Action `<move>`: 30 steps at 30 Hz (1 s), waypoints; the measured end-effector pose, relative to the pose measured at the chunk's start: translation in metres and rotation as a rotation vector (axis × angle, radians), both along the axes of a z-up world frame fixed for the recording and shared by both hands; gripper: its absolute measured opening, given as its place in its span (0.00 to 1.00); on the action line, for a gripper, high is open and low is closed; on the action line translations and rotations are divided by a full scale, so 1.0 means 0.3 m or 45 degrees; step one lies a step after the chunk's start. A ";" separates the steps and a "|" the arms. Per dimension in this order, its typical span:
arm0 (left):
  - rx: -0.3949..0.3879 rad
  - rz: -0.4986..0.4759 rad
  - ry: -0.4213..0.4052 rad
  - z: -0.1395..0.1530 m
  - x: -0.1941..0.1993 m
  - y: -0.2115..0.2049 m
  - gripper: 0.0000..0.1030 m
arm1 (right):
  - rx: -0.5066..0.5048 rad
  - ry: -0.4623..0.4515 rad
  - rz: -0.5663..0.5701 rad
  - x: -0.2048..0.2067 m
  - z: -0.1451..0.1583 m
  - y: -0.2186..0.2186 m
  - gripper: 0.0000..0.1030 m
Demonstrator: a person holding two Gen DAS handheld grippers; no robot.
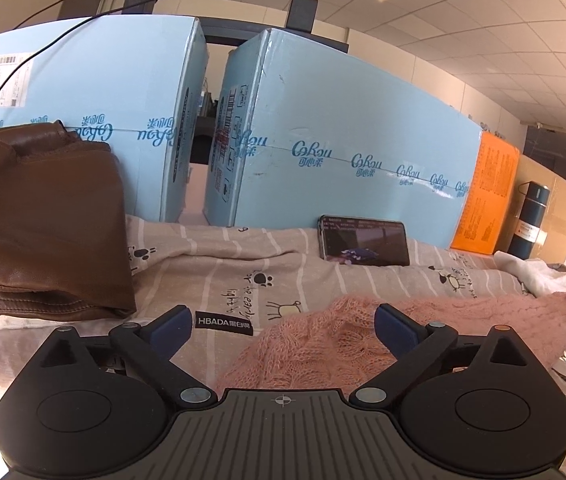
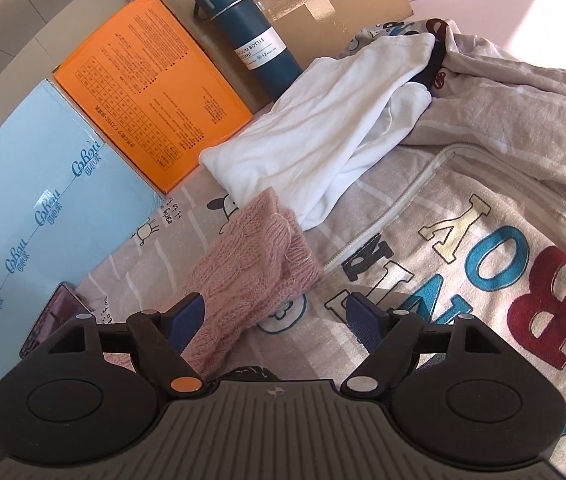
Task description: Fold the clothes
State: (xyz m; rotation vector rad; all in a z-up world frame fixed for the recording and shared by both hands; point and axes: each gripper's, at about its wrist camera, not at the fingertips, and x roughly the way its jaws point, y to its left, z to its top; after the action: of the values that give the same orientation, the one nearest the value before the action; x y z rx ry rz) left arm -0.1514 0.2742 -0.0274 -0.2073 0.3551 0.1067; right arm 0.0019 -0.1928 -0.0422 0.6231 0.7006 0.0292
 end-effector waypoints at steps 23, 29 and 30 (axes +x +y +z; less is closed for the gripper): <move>-0.014 -0.008 0.027 -0.010 0.008 0.005 0.97 | 0.247 -0.027 0.303 0.139 -0.074 0.192 0.59; -0.026 -0.007 0.035 -0.014 0.012 0.011 0.97 | 0.192 -0.116 0.158 0.111 -0.068 0.163 0.19; -0.026 -0.008 0.036 -0.014 0.013 0.010 0.97 | 0.182 -0.162 0.142 0.097 -0.058 0.156 0.18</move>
State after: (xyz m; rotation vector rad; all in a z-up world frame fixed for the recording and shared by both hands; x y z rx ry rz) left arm -0.1475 0.2773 -0.0315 -0.2254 0.3848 0.1000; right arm 0.0311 -0.1459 -0.0597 0.7119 0.6127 0.2225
